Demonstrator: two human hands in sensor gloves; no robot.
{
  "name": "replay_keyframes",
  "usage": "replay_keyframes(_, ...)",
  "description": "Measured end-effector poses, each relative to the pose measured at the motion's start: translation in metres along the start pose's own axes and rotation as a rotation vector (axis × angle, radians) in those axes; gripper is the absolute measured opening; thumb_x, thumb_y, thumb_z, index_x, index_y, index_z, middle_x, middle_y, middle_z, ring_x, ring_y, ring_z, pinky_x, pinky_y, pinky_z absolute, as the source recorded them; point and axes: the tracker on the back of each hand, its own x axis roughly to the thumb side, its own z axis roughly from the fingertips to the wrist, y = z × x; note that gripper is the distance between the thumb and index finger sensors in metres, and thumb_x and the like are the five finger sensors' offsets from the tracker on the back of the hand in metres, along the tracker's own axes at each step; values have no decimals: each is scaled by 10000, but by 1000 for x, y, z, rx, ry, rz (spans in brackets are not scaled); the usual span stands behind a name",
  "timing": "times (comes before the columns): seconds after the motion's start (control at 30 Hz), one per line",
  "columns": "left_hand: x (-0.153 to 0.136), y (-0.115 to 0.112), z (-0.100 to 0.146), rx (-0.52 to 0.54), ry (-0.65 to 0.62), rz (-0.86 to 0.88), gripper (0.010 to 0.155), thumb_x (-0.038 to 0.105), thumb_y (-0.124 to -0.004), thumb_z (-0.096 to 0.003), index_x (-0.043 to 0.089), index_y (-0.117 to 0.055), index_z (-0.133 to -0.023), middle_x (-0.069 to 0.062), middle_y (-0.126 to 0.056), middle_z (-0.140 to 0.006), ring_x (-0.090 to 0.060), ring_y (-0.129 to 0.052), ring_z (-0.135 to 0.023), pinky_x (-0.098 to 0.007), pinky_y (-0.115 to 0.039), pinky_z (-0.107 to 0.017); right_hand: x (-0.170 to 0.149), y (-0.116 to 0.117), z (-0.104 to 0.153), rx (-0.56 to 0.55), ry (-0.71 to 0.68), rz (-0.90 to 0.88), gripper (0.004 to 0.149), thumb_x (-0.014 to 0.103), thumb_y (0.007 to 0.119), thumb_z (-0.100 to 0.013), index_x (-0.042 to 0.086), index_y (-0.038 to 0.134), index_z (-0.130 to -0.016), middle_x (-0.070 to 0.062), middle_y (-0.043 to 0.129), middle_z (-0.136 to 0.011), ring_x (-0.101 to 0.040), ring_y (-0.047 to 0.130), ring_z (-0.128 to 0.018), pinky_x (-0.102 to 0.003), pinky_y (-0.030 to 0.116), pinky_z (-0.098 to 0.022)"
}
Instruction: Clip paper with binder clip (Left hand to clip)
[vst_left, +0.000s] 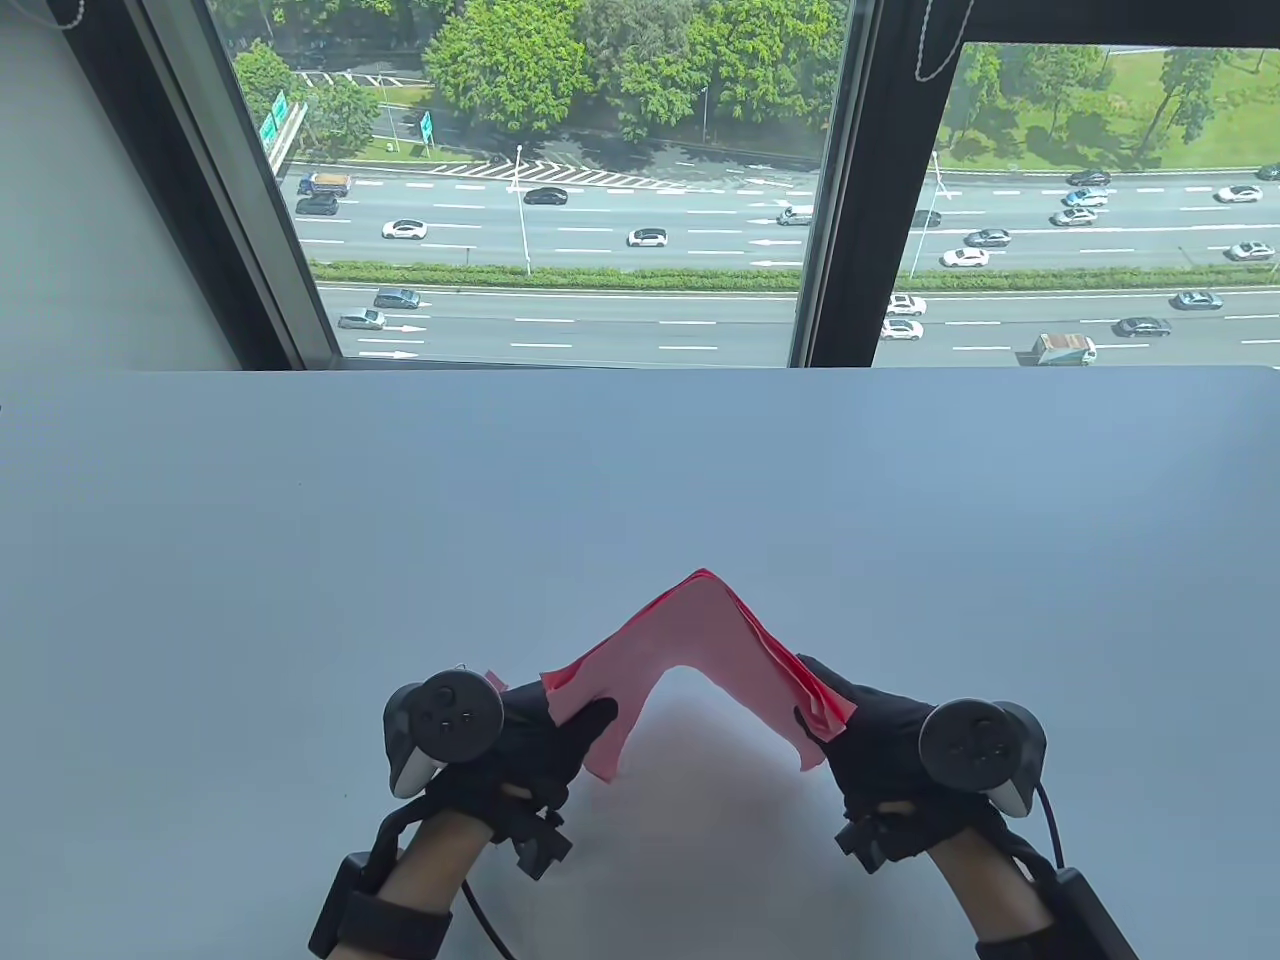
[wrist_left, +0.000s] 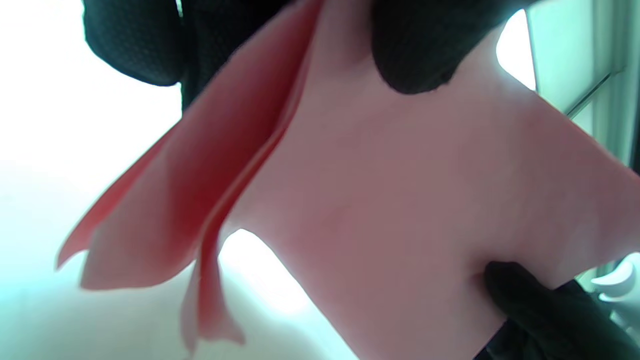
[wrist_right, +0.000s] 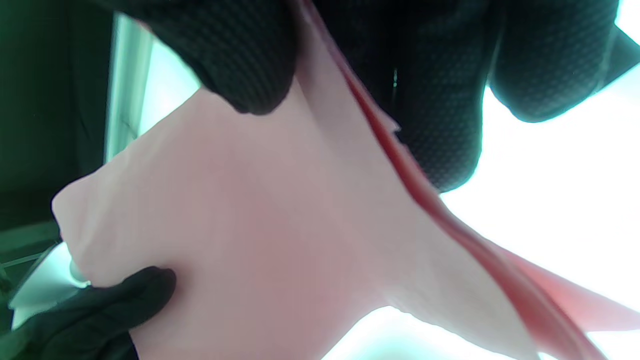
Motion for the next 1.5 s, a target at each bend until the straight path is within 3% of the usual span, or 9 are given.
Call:
replay_keyframes(0.03, -5, -2, 0, -53, 3, -23, 556, 432, -739, -502, 279, -738, -1036, -62, -909, -960, -365, -953, -790, -591, -726, -592, -5, 5, 0, 90, 50, 27, 528, 333, 824, -453, 85, 794, -917, -120, 990, -752, -391, 1015, -592, -587, 782, -463)
replay_keyframes(0.1, -9, 0, -1, -19, 2, 59, 547, 420, -744, -500, 271, -762, -1026, -73, -911, -959, -367, -957, -784, -590, -733, -585, -8, 3, -1, 44, 24, -26, 518, 321, 827, -450, 75, 809, -906, -125, 998, -740, -385, 1024, -579, -582, 790, -453)
replay_keyframes(0.23, -10, 16, 1, -68, 1, 205, 531, 413, -740, -505, 262, -790, -1011, -70, -926, -946, -368, -960, -779, -588, -733, -587, -15, -18, -2, -2, 48, -196, 492, 290, 822, -451, 145, 814, -921, -128, 1018, -707, -376, 1035, -550, -570, 795, -452)
replay_keyframes(0.5, -17, 23, 0, -272, 9, 467, 495, 381, -760, -501, 258, -844, -973, -55, -989, -860, -337, -1013, -695, -561, -768, -559, -36, -28, -5, 183, 121, -550, 449, 261, 827, -450, 173, 870, -889, -109, 1043, -614, -346, 1044, -464, -567, 791, -449)
replay_keyframes(0.73, -24, 12, -1, -365, 26, 589, 517, 399, -754, -506, 253, -806, -999, -65, -988, -855, -325, -1027, -674, -549, -783, -545, -42, -20, -4, 272, 160, -639, 459, 257, 812, -451, 97, 864, -878, -88, 1039, -597, -338, 1042, -464, -564, 790, -455)
replay_keyframes(1.0, -24, 5, -2, -484, 44, 635, 525, 406, -736, -512, 197, -812, -988, -65, -1024, -781, -307, -1060, -591, -530, -810, -506, -48, -19, -4, 261, 175, -663, 442, 281, 805, -452, 62, 881, -828, -62, 1041, -551, -321, 1046, -444, -553, 797, -449)
replay_keyframes(1.1, -23, 8, -3, -414, 30, 628, 520, 391, -737, -503, 164, -834, -961, -61, -1043, -731, -288, -1077, -540, -516, -831, -476, -49, -20, -3, 193, 208, -651, 443, 320, 828, -457, 92, 877, -833, -56, 1040, -564, -321, 1045, -455, -556, 795, -447)
replay_keyframes(1.3, -26, 15, -3, -309, 30, 645, 513, 379, -735, -496, 151, -855, -940, -54, -1049, -705, -275, -1083, -510, -508, -838, -461, -54, -26, 0, 122, 244, -577, 639, 442, 857, -450, 115, 734, -985, -81, 1003, -673, -358, 1013, -544, -573, 776, -464)
replay_keyframes(1.5, -27, 20, -1, -214, 25, 666, 512, 383, -734, -493, 164, -858, -938, -46, -1052, -698, -267, -1087, -499, -500, -844, -454, -55, -28, 2, 76, 282, -552, 774, 547, 841, -443, 128, 616, -1054, -117, 948, -777, -400, 975, -613, -591, 756, -478)
